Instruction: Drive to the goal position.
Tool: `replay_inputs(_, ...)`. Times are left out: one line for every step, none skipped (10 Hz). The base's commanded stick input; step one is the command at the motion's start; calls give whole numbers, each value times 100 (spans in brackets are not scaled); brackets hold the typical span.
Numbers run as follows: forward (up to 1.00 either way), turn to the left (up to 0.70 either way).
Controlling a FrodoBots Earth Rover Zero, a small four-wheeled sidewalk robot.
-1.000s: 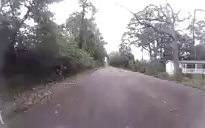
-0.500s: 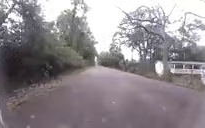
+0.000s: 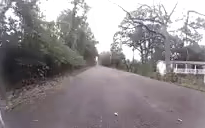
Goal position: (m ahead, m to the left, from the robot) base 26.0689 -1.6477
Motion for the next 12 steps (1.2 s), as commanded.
replay_inputs(70,0)
replay_inputs(70,0)
replay_inputs(70,0)
replay_inputs(70,5)
replay_inputs(70,10)
replay_inputs(70,3)
replay_inputs(70,1)
replay_inputs(70,0)
replay_inputs(70,0)
replay_inputs(70,0)
replay_inputs(70,0)
replay_inputs(70,0)
